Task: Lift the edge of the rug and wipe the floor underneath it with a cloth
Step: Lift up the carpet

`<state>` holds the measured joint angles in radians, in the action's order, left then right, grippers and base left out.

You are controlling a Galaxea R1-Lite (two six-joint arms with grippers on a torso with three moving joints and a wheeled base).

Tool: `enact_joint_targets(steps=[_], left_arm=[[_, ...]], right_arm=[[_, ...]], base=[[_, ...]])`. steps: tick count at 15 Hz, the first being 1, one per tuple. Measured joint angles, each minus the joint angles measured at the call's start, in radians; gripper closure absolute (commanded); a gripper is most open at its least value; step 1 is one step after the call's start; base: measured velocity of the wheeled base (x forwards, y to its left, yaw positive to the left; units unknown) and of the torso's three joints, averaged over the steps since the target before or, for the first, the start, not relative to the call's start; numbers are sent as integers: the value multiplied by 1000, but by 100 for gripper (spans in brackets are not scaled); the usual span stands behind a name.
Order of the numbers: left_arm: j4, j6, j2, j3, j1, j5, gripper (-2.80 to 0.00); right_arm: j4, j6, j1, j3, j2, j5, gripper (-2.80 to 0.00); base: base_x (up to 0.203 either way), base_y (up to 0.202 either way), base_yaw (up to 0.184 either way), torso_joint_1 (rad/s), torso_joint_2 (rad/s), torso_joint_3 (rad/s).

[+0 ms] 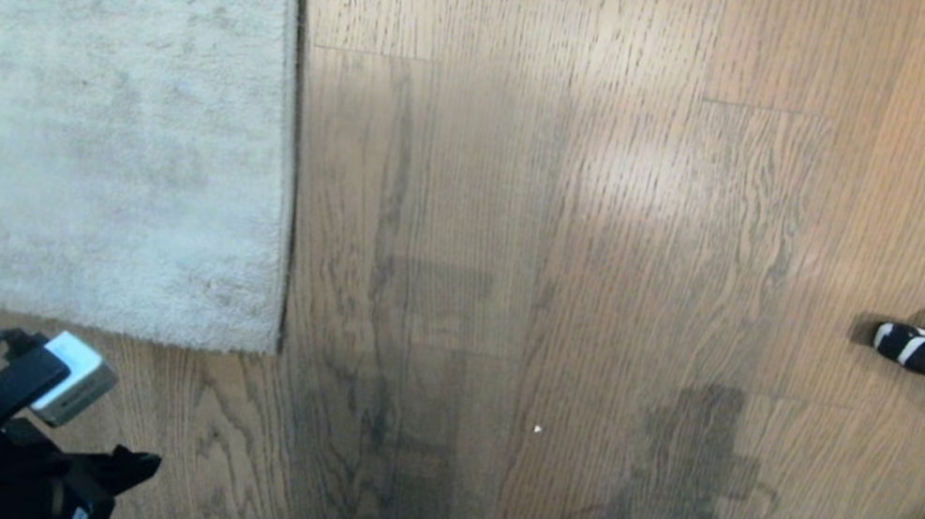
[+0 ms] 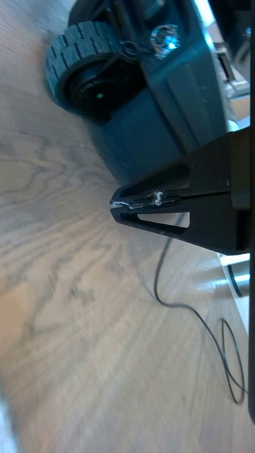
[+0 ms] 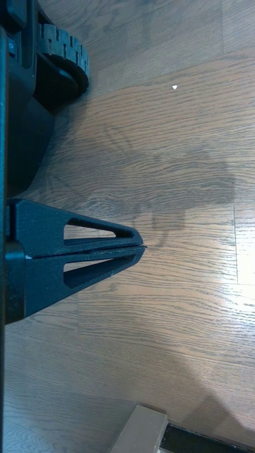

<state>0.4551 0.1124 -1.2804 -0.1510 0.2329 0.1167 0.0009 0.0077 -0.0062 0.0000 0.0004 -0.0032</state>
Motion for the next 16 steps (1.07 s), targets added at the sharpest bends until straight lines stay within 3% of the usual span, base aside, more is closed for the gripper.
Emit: enact_joint_targets(steps=[2, 6, 10, 13, 16], left_arm=[[109, -44, -76, 36, 70, -73, 0], [351, -53, -166, 133, 159, -214, 0], [254, -50, -107, 150, 182, -325, 0], [109, -46, -40, 151, 184, -345, 0], [142, -55, -67, 148, 185, -346, 0]], right_arm=[[0, 0, 0, 0, 0, 0, 0], [0, 0, 0, 0, 0, 0, 0], [0, 0, 0, 0, 0, 0, 0], [0, 0, 0, 0, 0, 0, 0], [0, 0, 0, 0, 0, 0, 0]], base=[[0, 0, 0, 0, 0, 0], [0, 0, 0, 0, 0, 0], [0, 0, 0, 0, 0, 0], [0, 0, 0, 0, 0, 0], [0, 0, 0, 0, 0, 0]])
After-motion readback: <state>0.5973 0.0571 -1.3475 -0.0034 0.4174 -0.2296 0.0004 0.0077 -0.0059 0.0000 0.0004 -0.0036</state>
